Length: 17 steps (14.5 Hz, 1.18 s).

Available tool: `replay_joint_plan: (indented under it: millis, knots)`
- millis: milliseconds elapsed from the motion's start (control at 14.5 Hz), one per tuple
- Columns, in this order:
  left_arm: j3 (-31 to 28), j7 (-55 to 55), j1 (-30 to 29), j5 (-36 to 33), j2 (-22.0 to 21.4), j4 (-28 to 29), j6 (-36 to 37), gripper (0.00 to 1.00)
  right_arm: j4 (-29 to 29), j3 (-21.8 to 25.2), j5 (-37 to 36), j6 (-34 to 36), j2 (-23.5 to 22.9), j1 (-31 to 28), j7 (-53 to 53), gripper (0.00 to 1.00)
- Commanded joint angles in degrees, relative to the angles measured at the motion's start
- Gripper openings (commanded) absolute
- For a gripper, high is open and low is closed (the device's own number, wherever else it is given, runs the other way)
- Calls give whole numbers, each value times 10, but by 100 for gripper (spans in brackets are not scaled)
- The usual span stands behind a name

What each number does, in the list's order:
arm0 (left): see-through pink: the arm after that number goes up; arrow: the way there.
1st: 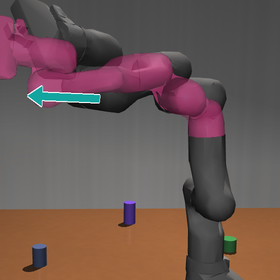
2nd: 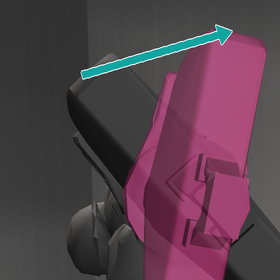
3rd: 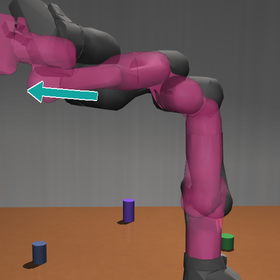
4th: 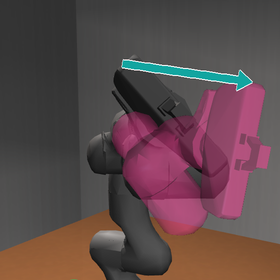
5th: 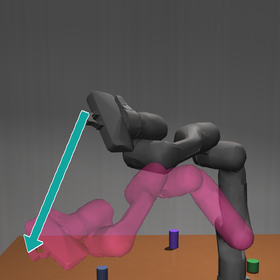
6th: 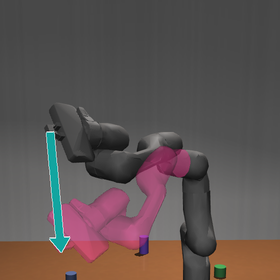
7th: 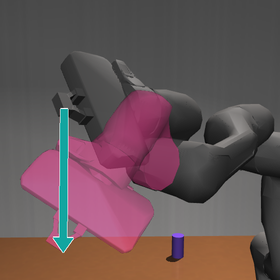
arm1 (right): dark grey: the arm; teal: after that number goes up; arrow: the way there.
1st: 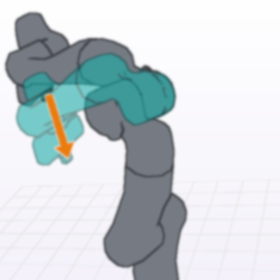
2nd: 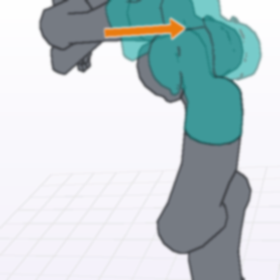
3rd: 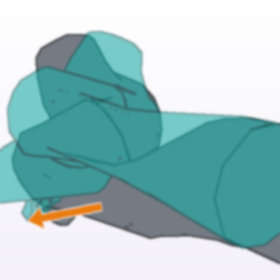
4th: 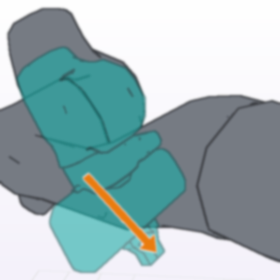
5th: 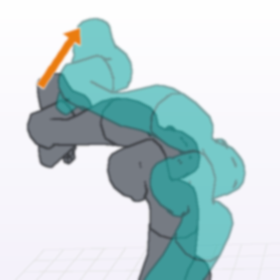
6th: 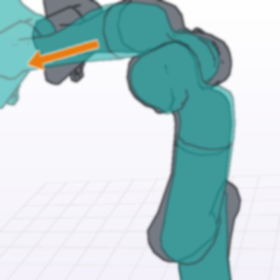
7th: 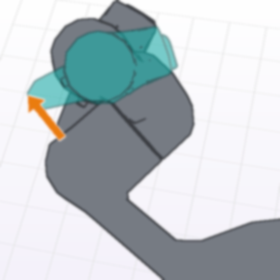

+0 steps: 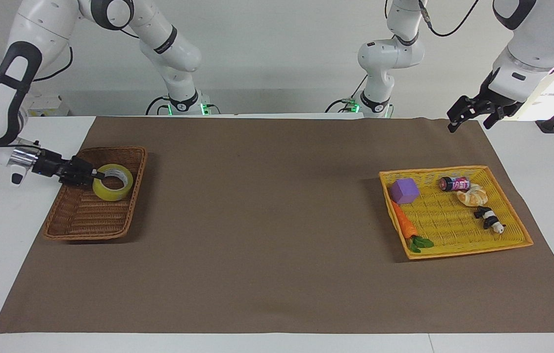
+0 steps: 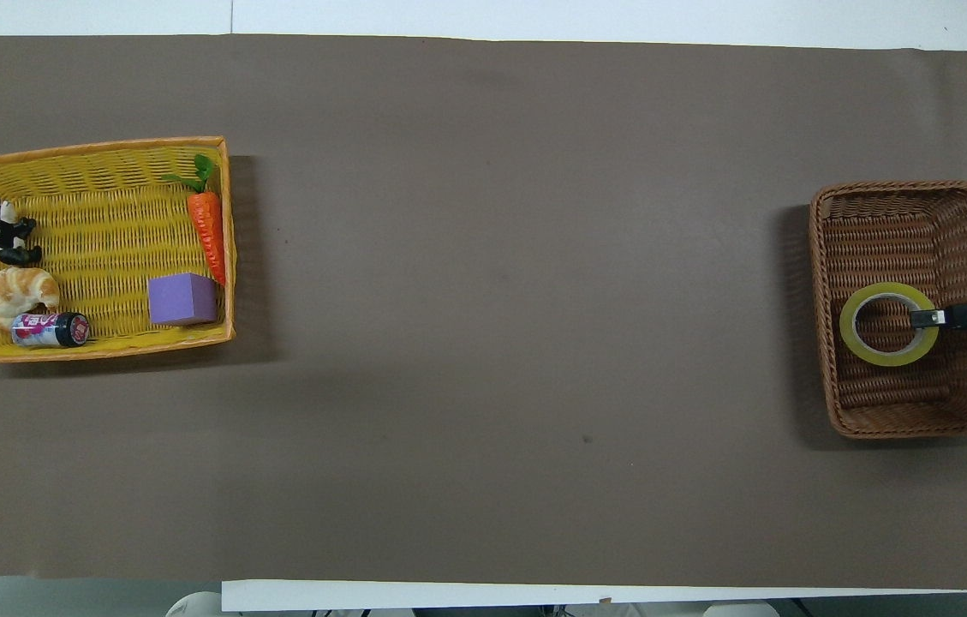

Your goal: Move tape to another basket

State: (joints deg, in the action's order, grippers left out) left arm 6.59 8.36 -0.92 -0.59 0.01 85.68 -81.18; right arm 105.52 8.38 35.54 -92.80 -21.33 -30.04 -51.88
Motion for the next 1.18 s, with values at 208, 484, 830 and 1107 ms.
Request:
replay_joint_plan:
  millis: [208, 484, 830, 1107]
  knots:
    - [-3, 54, 14, -11, -3, -3, 17, 100, -36, -4, -201, -86, 116, 98, 42, 100]
    - [-11, 53, 3, -11, -10, 13, 16, 100, -44, -9, -305, -43, 201, 161, 222, 100]
    - [-11, 53, -5, -11, -10, 13, 16, 100, -112, -12, -363, 66, 229, 226, 382, 100]
    - [-11, 53, -5, -11, -10, 13, 16, 100, -198, -25, -366, 111, 191, 239, 407, 100]
